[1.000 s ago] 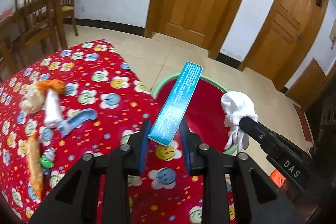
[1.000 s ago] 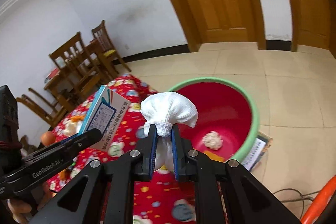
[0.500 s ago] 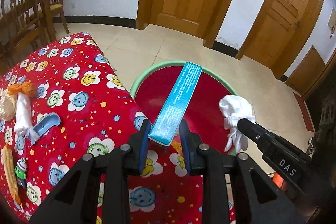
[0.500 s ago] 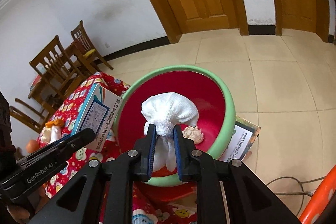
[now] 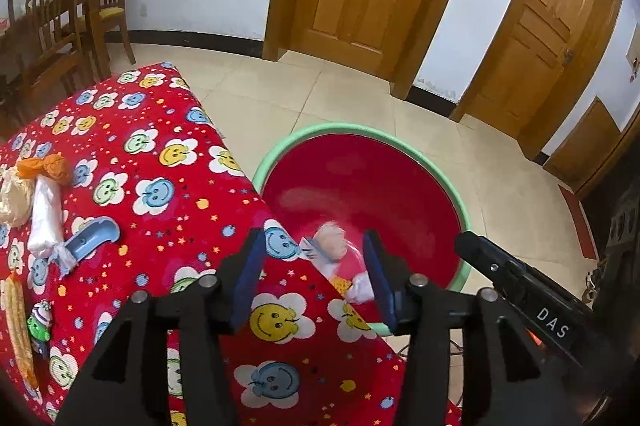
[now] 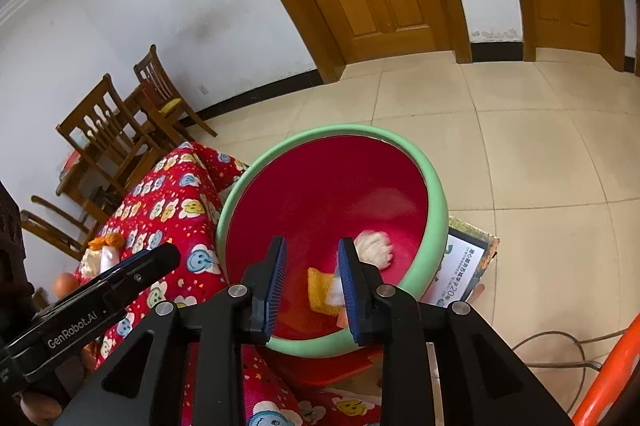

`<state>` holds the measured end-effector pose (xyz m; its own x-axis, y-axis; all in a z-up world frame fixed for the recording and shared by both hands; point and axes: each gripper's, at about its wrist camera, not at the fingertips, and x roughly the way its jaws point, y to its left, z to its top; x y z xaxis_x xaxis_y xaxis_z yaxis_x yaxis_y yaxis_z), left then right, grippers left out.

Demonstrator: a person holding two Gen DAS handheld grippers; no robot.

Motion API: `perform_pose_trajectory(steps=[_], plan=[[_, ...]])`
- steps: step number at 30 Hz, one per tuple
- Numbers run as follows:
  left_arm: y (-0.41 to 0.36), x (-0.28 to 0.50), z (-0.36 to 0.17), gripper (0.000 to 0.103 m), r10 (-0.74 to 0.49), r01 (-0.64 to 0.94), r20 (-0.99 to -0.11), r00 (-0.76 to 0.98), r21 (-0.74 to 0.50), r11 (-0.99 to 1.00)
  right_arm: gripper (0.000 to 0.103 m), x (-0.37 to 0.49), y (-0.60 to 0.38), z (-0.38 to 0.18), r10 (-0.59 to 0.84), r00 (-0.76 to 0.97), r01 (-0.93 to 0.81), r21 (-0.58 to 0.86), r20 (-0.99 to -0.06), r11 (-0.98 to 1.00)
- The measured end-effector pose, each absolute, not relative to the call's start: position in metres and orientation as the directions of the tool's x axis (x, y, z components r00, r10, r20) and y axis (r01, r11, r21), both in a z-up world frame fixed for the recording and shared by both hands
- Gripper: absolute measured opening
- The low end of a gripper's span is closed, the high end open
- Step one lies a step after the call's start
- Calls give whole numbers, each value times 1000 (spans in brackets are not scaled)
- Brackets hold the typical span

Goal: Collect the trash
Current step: 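Open both tools to drop the toothpaste box and cloth into the bucket, then move both tools back over the table toward the orange snack bag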

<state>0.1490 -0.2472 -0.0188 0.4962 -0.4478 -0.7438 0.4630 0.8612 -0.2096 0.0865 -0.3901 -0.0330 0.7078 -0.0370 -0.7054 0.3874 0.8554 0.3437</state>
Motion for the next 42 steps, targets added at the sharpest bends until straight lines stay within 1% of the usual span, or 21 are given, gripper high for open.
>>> perform_pose_trajectory(steps=[1,6,11,13,19,33,34,35,36,37,39,42], plan=[[-246,149,-18,56,-443,458,-745,499,-208,865,28,86,-389,-32,-37,709,386,344,-704,856],[-238,150,-17,56,-427,434,-748,508,-207,877,33,85,-387,-28,-41,716,384,344,-697,857],[-226,150,-15,59,-403,400,-749,526,-200,894,36,83,-383,-24,-42,721,378,341,-692,861],[-220,149,-12,59,-398,389,-747,533,-201,899,42,82,-380,-23,-40,724,373,343,-688,862],[-206,144,-6,59,-384,367,-739,553,-198,909,44,81,-371,-17,-30,731,354,341,-682,871],[-160,130,3,60,-335,287,-731,594,-197,937,45,81,-337,-8,3,733,298,325,-681,897],[-156,129,4,60,-330,280,-731,597,-196,940,47,81,-336,-8,4,732,296,323,-681,899],[-151,128,5,60,-324,272,-730,602,-194,943,54,81,-332,-7,4,730,292,318,-683,902],[-148,127,5,60,-317,265,-730,606,-191,945,67,80,-330,-6,4,732,291,317,-682,903],[-144,125,5,62,-309,257,-730,610,-187,948,68,79,-328,-6,2,735,290,317,-678,903],[-135,124,6,64,-294,241,-730,617,-180,954,68,77,-322,-3,9,742,275,317,-671,908],[-122,122,6,64,-275,216,-730,626,-177,960,68,77,-314,0,16,744,260,311,-668,914]])
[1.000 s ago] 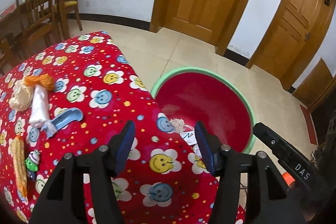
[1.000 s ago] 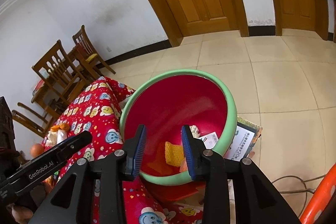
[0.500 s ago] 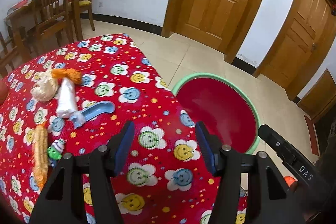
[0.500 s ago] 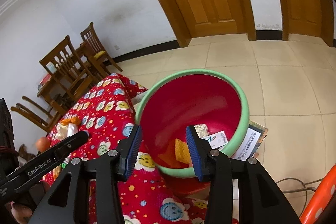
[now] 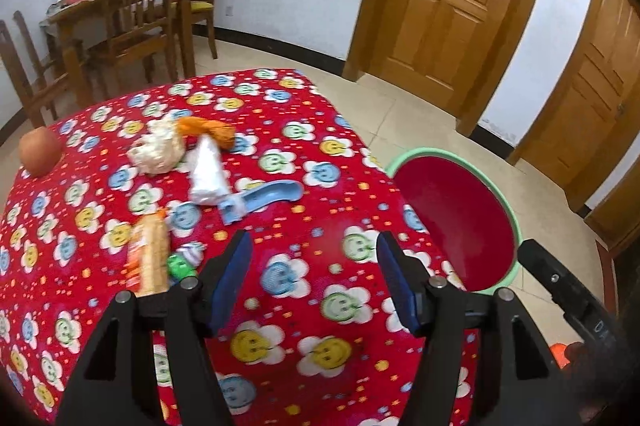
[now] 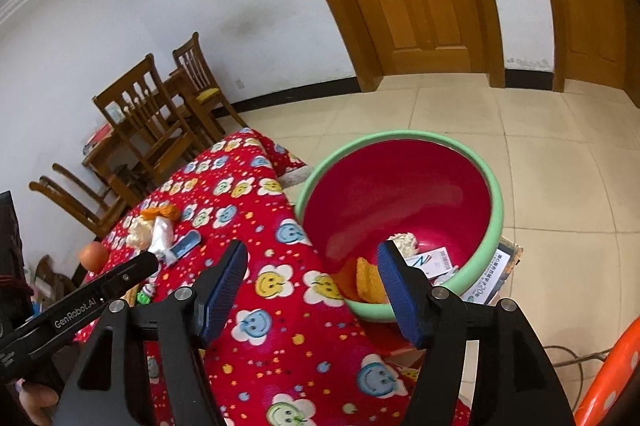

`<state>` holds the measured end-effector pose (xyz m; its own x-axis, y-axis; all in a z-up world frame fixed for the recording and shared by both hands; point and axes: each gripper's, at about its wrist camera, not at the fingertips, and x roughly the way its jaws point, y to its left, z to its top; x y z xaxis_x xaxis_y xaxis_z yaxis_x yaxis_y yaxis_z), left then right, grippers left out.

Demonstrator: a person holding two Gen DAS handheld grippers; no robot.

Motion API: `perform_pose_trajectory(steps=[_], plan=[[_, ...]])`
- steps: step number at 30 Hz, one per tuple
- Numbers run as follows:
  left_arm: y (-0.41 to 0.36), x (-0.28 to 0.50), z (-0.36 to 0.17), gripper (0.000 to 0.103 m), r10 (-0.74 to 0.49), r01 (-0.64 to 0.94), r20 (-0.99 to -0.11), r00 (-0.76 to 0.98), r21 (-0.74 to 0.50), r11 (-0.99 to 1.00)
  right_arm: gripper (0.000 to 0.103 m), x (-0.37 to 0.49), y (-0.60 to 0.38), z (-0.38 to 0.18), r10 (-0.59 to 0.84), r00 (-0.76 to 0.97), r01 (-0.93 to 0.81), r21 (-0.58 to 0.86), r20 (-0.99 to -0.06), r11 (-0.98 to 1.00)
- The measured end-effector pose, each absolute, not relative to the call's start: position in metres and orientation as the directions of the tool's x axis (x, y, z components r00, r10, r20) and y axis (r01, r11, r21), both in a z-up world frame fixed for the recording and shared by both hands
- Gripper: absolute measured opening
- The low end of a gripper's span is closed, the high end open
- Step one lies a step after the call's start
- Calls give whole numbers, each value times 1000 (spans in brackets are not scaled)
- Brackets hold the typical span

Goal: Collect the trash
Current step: 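Move both tools back over the table toward the orange snack bag, then grasp the orange snack bag with the left tool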

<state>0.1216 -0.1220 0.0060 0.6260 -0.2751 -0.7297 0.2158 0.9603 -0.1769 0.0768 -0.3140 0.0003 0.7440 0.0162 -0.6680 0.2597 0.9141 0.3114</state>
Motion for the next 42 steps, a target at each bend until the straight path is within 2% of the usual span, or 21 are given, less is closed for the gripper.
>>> perform_pose_trajectory(steps=[11,23,34,35,37,38,39,42], plan=[[-62,117,2,66,-173,92,-743,647,-150,984,69,78,-288,3,41,741,222,302,-670,927],[-11,133,-33,67,-62,-53,-808,586,-115,992,69,90,-267,-4,73,719,190,297,-691,936],[-7,144,-50,66,-147,-38,-824,548,-200,979,69,97,-254,-10,94,701,168,291,-707,942],[-7,144,-50,63,-158,-32,-822,547,-210,977,69,97,-253,-11,94,700,167,291,-708,942],[-6,146,-51,45,-186,-26,-820,541,-237,971,69,98,-251,-11,96,698,165,290,-710,943],[-5,147,-53,41,-207,-22,-819,535,-258,966,69,98,-250,-11,97,697,163,289,-710,943],[-4,147,-53,37,-222,-21,-818,530,-275,961,69,98,-249,-12,97,696,162,287,-711,944],[0,146,-54,37,-231,-25,-814,532,-288,957,69,99,-246,-12,102,693,157,287,-714,945]])
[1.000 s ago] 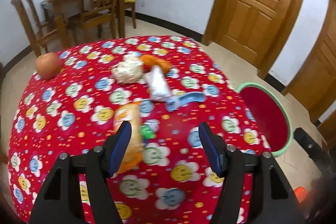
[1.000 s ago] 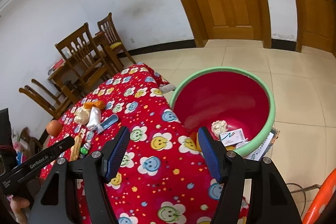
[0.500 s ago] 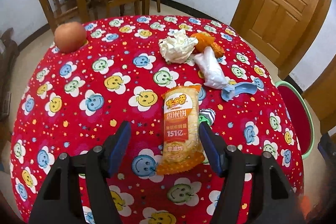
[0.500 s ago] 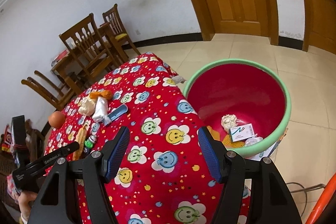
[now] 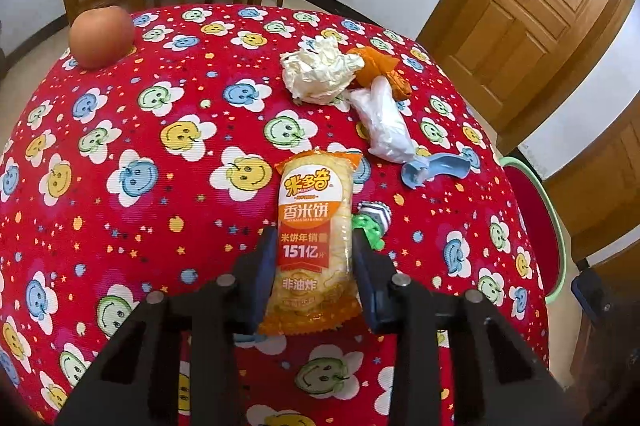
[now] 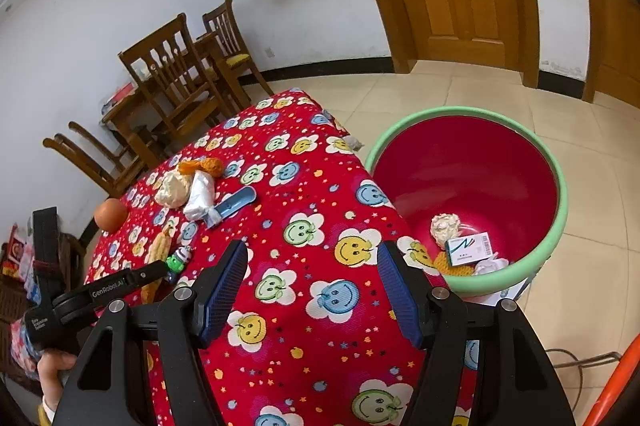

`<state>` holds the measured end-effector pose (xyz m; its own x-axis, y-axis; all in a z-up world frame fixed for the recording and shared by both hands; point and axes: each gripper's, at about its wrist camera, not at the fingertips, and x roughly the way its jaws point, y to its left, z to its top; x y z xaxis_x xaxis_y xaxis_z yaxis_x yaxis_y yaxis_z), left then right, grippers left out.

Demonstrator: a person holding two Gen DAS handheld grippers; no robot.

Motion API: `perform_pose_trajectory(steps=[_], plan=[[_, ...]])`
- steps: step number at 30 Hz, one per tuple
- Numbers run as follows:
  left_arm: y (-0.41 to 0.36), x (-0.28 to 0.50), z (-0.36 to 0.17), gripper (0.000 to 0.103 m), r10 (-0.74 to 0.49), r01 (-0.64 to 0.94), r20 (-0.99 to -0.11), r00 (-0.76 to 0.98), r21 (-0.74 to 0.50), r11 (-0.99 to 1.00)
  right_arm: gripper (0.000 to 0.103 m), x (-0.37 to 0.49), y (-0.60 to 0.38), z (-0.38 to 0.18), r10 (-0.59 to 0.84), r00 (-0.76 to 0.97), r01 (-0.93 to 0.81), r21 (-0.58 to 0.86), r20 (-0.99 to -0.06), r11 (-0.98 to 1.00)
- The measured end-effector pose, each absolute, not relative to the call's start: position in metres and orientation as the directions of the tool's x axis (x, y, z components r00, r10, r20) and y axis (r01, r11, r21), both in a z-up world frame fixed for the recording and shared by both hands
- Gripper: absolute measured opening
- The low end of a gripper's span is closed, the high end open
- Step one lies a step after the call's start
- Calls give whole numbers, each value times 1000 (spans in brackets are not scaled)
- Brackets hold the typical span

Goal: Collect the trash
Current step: 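Grasp the orange snack bag with the left tool, then grasp the green toy figure with the right tool while the left tool holds the snack bag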

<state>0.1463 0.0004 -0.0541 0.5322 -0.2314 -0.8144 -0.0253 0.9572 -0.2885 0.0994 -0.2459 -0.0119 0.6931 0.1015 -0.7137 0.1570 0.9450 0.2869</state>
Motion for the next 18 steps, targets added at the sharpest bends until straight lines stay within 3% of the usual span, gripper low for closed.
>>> perform_pose_trajectory(steps=[18], plan=[[49,120,-26,37,-146,-86,-774,616,-250,965,69,124,-183,-18,172,658,44,266,-733,963]])
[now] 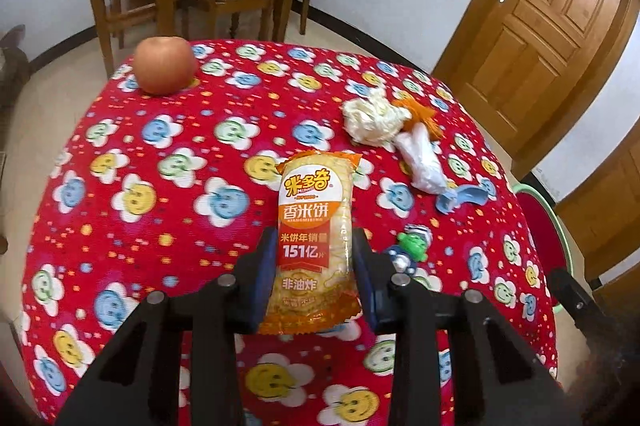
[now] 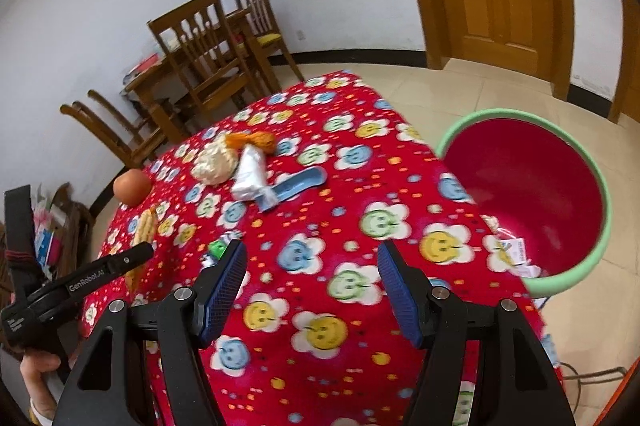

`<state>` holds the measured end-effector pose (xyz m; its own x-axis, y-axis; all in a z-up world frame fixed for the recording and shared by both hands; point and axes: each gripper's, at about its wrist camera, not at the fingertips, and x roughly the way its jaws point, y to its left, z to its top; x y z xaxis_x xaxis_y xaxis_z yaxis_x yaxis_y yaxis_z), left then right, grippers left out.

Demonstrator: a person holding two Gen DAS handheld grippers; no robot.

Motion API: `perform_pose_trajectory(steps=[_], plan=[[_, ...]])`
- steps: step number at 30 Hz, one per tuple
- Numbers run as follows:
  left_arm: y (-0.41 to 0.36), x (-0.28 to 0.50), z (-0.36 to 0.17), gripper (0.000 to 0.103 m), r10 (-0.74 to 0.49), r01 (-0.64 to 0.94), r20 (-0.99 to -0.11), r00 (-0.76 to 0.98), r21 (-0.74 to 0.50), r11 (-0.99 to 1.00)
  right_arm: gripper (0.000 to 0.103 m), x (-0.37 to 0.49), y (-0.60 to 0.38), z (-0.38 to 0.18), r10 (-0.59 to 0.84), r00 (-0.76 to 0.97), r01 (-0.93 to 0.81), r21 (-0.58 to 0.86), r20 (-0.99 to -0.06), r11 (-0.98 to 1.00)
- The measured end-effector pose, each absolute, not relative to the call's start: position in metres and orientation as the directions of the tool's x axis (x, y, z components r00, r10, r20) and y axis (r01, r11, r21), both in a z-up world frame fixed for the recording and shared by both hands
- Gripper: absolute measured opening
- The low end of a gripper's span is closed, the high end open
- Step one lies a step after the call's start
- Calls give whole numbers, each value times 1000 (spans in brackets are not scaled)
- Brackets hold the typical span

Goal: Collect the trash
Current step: 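Grasp the green toy figure with the right tool while the left tool holds the snack bag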

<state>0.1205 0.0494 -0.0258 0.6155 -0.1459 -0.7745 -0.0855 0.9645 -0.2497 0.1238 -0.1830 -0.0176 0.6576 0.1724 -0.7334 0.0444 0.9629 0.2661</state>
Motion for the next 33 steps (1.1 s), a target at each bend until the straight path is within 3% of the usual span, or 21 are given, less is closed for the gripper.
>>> perform_pose_trajectory(steps=[11,24,33], plan=[[86,110,-30,37,-119,-154,-765,633,-275,949,69,150,-122,-39,200,595,-53,210,-779,976],[109,106,-46,37,-135,-190,-771,622,-316,930,68,178,-88,-71,168,540,-53,166,-825,985],[110,106,-51,37,-144,-191,-772,618,-326,926,56,183,-73,-79,108,560,-50,97,-821,994]])
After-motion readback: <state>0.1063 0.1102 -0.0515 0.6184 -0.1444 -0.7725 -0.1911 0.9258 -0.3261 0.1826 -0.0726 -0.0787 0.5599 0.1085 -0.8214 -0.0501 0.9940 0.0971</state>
